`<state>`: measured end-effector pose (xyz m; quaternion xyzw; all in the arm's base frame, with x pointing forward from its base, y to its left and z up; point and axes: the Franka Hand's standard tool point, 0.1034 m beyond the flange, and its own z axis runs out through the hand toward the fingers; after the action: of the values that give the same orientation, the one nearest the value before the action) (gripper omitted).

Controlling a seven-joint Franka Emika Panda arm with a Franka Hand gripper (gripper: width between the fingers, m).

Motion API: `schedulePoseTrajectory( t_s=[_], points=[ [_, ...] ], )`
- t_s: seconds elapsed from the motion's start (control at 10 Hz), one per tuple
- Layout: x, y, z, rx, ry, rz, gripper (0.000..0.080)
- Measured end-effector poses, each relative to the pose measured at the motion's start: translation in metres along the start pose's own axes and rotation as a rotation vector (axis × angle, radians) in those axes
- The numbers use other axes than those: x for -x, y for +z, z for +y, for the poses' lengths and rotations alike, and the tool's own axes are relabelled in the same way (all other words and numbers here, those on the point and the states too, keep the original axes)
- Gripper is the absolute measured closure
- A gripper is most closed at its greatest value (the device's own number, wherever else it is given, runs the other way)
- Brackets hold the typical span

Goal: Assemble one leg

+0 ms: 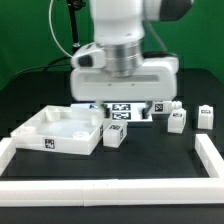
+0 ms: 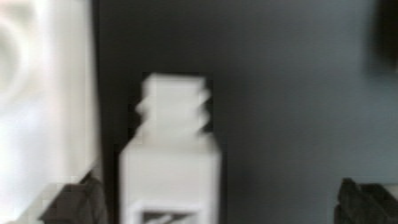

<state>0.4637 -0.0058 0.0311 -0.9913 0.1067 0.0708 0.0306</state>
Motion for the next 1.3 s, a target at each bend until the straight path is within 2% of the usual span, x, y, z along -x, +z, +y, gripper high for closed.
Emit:
schedulePoseTrajectory(
  t_s=[0.1,1.2,1.3],
  points=[
    [-0.0059,0.0017,0.0035,0.001,-0.006,-0.002,0.0151],
    [-0.0071,0.0005,0.0047,0.000,0.003,0.001,0.0151],
    [-0.0036,-0.0020,0.0004,-0.002,0.022,-0.017,0.0151]
  ],
)
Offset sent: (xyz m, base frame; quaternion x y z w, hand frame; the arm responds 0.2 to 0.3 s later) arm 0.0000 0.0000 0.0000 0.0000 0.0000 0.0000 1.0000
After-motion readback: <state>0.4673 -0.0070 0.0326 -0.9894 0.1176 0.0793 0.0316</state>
